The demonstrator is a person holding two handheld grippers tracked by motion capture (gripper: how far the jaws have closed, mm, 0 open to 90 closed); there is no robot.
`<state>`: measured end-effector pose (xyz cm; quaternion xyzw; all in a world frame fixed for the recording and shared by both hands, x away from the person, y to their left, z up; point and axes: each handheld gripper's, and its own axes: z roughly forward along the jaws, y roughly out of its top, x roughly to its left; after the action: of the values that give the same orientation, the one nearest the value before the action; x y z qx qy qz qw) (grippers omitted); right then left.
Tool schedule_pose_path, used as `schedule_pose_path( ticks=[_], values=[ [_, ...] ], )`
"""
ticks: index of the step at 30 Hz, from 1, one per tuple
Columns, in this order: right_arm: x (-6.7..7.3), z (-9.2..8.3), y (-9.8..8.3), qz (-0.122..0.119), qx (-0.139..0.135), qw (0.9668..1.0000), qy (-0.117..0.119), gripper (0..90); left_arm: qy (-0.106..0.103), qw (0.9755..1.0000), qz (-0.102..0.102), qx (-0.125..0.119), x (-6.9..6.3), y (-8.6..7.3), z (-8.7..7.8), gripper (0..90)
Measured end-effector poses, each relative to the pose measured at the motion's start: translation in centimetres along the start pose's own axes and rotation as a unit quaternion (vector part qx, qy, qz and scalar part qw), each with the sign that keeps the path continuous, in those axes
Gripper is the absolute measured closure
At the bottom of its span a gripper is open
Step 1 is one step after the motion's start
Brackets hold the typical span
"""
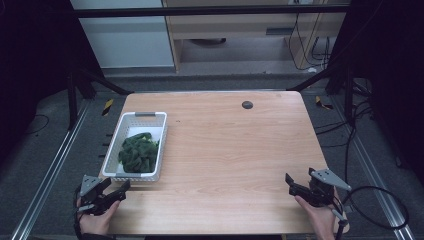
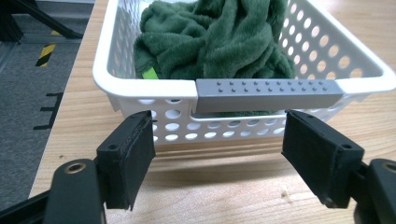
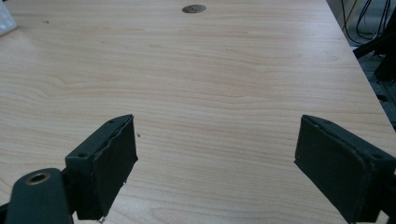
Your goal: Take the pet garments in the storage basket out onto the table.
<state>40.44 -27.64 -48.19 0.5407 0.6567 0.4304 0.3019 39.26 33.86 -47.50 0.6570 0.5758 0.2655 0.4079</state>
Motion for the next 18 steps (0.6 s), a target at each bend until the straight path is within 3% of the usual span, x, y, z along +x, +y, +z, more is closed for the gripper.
schedule_pose_path(
  ticks=[7,13,18],
  values=[
    [0.4,0.2,0.1,-0.016,-0.001,0.9998,-0.007,12.4,-0.005,0.9999,-0.011,-0.003,0.1,0.2,-0.4,26.5],
    [0.4,0.1,0.1,-0.017,-0.005,0.9998,-0.009,12.6,-0.006,0.9998,-0.013,-0.01,0.0,0.6,-0.9,26.7],
    [0.6,0.3,0.1,-0.02,0.001,0.9998,-0.007,12.6,-0.006,0.9994,-0.019,-0.029,-0.2,0.9,-1.6,28.7]
  ],
)
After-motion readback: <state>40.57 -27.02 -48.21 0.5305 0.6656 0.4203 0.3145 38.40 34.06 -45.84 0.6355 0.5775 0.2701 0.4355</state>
